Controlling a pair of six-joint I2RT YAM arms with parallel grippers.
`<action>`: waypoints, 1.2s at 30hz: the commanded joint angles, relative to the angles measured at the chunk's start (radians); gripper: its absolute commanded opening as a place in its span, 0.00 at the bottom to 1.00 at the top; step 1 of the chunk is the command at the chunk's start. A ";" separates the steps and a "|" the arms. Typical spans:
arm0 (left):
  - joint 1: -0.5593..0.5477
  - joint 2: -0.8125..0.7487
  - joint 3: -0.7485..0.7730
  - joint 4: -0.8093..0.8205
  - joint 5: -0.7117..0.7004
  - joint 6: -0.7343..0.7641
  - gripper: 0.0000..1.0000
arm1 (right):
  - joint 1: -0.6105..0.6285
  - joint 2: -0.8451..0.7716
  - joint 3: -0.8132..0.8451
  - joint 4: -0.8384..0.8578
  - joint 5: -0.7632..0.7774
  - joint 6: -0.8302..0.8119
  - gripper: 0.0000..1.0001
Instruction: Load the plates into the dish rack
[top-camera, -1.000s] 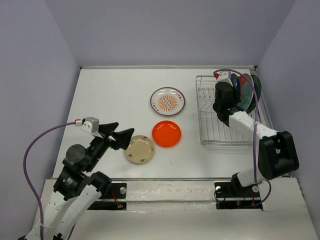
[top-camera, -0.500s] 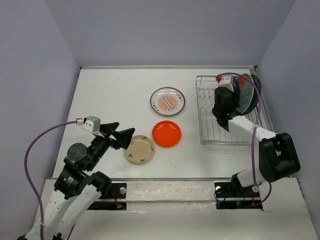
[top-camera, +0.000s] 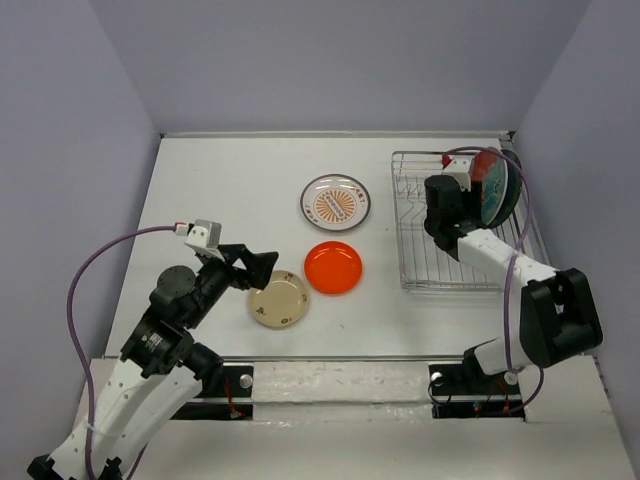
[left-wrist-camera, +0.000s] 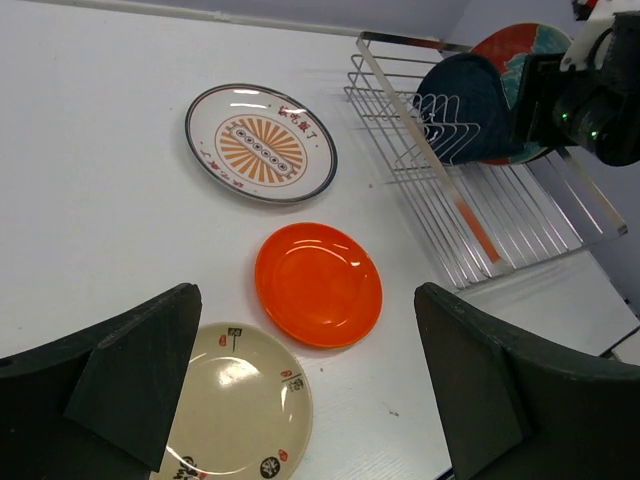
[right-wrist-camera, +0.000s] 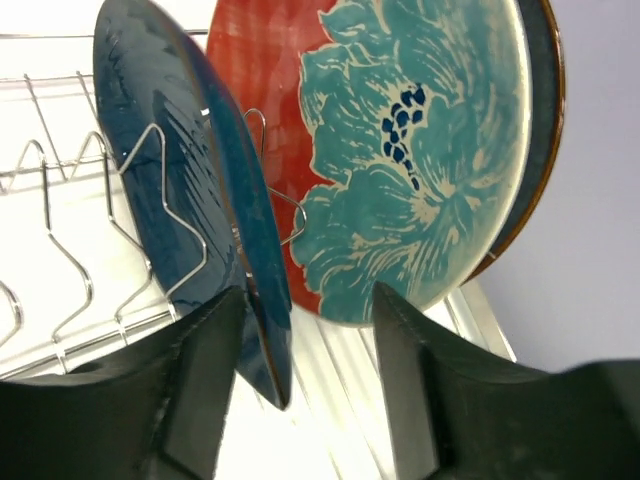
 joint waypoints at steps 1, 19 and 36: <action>-0.003 0.060 0.012 0.023 -0.014 -0.007 0.99 | -0.001 -0.129 0.121 -0.198 -0.015 0.209 0.68; -0.006 0.586 0.053 0.334 -0.054 -0.223 0.98 | 0.008 -0.560 -0.104 -0.076 -0.883 0.488 0.83; 0.158 1.342 0.514 0.387 -0.084 -0.174 0.86 | 0.008 -0.663 -0.310 0.190 -1.100 0.602 0.78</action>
